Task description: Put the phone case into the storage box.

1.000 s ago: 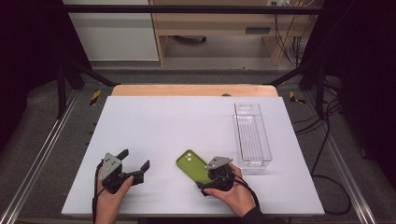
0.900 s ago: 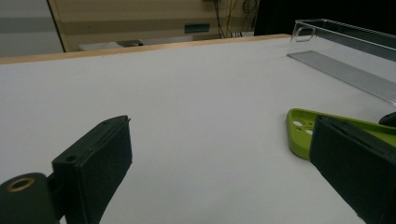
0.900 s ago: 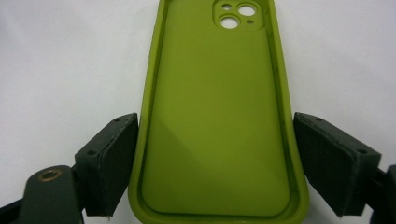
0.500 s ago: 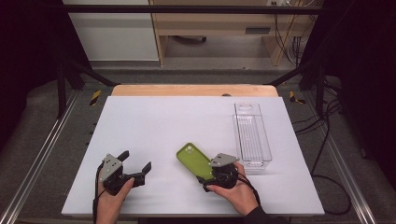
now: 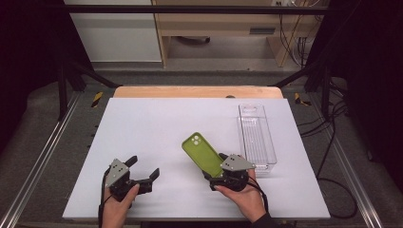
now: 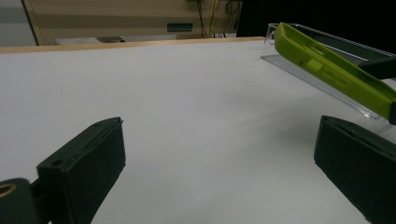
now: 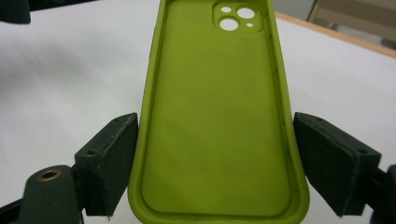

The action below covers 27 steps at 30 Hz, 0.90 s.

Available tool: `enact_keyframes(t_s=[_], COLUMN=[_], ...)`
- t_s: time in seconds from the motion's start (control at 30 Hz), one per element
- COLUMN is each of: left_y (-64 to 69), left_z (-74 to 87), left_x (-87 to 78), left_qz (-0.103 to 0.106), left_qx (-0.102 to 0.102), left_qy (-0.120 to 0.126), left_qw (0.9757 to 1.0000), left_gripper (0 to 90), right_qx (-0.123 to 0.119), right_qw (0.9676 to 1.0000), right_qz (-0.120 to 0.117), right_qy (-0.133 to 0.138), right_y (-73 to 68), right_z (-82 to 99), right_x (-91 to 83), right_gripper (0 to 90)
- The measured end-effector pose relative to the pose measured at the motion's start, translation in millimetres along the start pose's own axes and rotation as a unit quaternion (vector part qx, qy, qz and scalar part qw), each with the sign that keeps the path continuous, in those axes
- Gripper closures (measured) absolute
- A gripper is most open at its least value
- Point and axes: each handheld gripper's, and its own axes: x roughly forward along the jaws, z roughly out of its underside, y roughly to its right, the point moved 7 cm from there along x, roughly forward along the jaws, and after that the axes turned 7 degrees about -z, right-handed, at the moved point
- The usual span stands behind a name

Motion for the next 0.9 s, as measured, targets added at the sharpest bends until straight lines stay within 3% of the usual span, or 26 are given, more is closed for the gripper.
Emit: enact_keyframes(t_s=[0.13,0.43,0.63,0.77,0.8,0.9], left_y=[10.2,32.6,45.7,50.6,53.5,56.7], left_z=[-3.9,-17.3,-36.2,-44.0,-49.0,-54.7], left_x=[0.6,8.5,27.6,35.8,41.0,45.8], left_qz=[0.018,0.055,0.083,0.089,0.096,0.104], left_qx=[0.002,-0.005,-0.037,-0.039,-0.052,-0.061], left_qy=[0.005,0.011,-0.003,-0.011,-0.016,-0.017], left_qw=[0.9998,0.9984,0.9959,0.9952,0.9939,0.9925], left_gripper=[1.4,1.5,1.5,1.8,2.0,1.9], right_qx=[-0.005,-0.017,-0.02,-0.026,-0.026,-0.025], right_qw=[0.9997,0.9991,0.9987,0.9983,0.9982,0.998], right_qz=[0.011,0.02,0.021,0.021,0.022,0.025], right_qy=[0.023,0.034,0.043,0.048,0.049,0.052], right_y=[0.7,1.1,-1.4,-4.0,-4.2,-3.5], right_z=[-3.2,-3.8,-6.1,-7.6,-8.1,-8.9], right_x=[-5.2,-6.0,-6.8,-6.4,-6.5,-7.1], right_gripper=[17.4,17.4,17.4,17.4,17.4,17.3])
